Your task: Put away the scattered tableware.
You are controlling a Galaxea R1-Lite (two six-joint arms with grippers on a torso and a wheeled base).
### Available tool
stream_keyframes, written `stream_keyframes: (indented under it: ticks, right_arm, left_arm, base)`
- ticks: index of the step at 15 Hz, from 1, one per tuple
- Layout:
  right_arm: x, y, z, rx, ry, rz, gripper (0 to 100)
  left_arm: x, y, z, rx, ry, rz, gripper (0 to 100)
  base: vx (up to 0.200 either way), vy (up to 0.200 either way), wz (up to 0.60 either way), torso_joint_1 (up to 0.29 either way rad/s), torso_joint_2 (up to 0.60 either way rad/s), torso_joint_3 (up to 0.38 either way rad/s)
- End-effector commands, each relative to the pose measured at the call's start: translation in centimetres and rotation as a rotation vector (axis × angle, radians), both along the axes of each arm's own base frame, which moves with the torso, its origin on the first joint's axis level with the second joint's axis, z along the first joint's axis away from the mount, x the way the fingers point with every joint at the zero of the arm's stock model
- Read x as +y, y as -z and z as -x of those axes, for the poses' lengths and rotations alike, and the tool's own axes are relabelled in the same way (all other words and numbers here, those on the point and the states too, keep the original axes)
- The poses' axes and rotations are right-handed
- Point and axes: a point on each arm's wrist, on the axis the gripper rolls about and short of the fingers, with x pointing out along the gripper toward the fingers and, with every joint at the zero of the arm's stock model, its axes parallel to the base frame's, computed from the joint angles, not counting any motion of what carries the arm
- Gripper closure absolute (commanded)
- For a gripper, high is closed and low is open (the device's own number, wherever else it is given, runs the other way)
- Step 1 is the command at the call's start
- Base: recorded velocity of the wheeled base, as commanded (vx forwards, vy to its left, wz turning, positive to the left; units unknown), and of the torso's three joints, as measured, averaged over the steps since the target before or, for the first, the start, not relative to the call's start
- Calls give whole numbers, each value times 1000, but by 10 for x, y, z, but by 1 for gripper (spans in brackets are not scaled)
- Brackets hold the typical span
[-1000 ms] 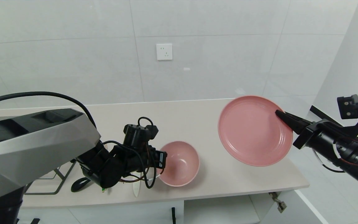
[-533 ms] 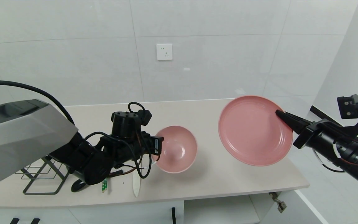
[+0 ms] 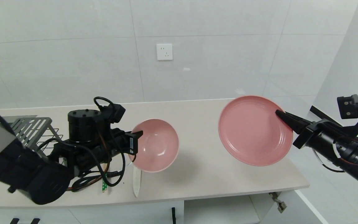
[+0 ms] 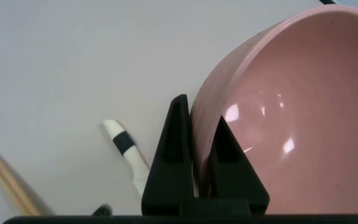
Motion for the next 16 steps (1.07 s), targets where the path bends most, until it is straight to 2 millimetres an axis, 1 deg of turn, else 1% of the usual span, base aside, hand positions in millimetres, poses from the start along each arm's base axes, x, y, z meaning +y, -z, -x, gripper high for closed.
stream_keyframes:
  ticks: [1, 2, 3, 4, 5, 7, 8, 10, 11, 12, 13, 15, 16]
  right_arm:
    - [0, -1, -1, -4, 0, -1, 100]
    - [0, -1, -1, -7, 0, -1, 100]
    - [0, -2, -1, -9, 0, -1, 100]
    - [0, -1, -1, -8, 0, 0, 100]
    - [0, -1, -1, -8, 0, 0, 100]
    - [3, -3, -1, -14, -9, -1, 100]
    - [4, -5, -2, -25, -14, -5, 100]
    - [10, -8, -3, -38, -33, -9, 100]
    - [10, -8, -3, -38, -33, -9, 100]
    - [14, -13, 4, -55, -58, -18, 100]
    - [13, -14, 8, -60, -65, -15, 100]
    - [16, -19, 20, -77, -143, -17, 100]
    - [20, -20, 22, -79, -168, -18, 100]
  left_arm:
    - [18, -16, 28, -56, -17, 24, 100]
    - [23, -16, 44, -59, 13, 39, 100]
    - [25, -15, 48, -56, 24, 43, 100]
    - [29, -10, 61, -67, 49, 68, 100]
    - [30, -8, 65, -79, 48, 80, 100]
    - [36, -5, 82, -135, 69, 166, 100]
    - [39, -5, 88, -168, 72, 181, 100]
    - [42, -5, 98, -204, 71, 193, 100]
    - [42, -5, 98, -204, 71, 193, 100]
    - [43, -4, 108, -198, 85, 208, 100]
    - [42, -2, 114, -180, 102, 218, 100]
    - [38, -10, 121, -220, 136, 233, 100]
    - [36, -11, 123, -240, 115, 218, 100]
  base:
    - [0, 0, 0, 0, 0, 0]
    - [0, 0, 0, 0, 0, 0]
    - [0, 0, 0, 0, 0, 0]
    - [0, 0, 0, 0, 0, 0]
    - [0, 0, 0, 0, 0, 0]
    - [0, 0, 0, 0, 0, 0]
    - [0, 0, 0, 0, 0, 0]
    - [0, 0, 0, 0, 0, 0]
    - [0, 0, 0, 0, 0, 0]
    - [0, 0, 0, 0, 0, 0]
    - [0, 0, 0, 0, 0, 0]
    - [0, 0, 0, 0, 0, 0]
    - [0, 0, 0, 0, 0, 0]
